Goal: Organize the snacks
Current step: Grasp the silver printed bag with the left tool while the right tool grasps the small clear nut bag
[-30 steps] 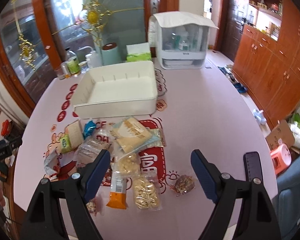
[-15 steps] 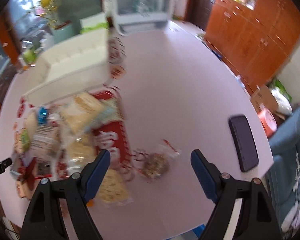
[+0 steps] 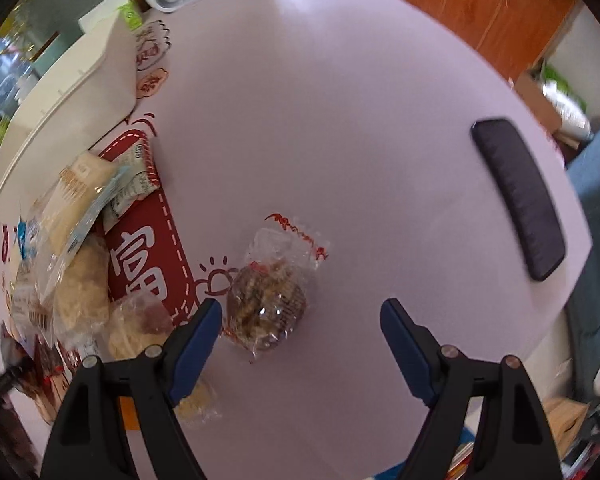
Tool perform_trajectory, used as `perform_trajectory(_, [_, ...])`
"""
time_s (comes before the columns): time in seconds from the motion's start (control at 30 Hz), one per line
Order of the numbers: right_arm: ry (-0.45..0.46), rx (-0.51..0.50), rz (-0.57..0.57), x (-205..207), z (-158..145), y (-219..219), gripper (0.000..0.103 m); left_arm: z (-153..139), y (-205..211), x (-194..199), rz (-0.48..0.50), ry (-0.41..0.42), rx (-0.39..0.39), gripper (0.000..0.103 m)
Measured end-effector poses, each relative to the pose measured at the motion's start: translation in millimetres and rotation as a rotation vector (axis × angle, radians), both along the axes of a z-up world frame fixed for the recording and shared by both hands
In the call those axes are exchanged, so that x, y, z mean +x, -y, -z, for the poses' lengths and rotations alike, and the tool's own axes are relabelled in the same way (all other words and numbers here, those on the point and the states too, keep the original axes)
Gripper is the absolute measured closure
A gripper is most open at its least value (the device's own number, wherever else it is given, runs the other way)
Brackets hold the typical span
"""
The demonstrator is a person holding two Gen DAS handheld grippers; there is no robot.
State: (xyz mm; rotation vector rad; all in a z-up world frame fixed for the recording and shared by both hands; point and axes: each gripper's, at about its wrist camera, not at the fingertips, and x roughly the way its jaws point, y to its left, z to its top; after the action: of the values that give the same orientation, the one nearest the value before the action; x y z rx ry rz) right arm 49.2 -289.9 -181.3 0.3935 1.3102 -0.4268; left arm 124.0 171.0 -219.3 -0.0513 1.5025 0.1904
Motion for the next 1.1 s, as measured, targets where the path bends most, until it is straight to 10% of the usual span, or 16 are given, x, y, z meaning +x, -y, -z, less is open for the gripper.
perform_trajectory(0.23, [-0.04,0.066,-0.016,20.2,24.1,-1.0,0.036,9.8,-11.2,-10.3,-0.042,0.006,-0.027,0.005])
perform_trajectory(0.37, [-0.06,0.048,-0.055,28.8,28.4,-9.5,0.058,2.7,-0.2,-17.2,-0.034,0.029,-0.049,0.025])
perform_trajectory(0.63, [-0.067,0.043,-0.125,33.6,26.2,-23.6,0.062,-16.5,18.2,-23.2,-0.005,0.069,-0.033,0.056])
perform_trajectory(1.1, [0.073,0.049,-0.337,21.3,-43.5,-82.0,0.062,-126.8,78.9,-47.8,0.087,0.308,-0.112,0.057])
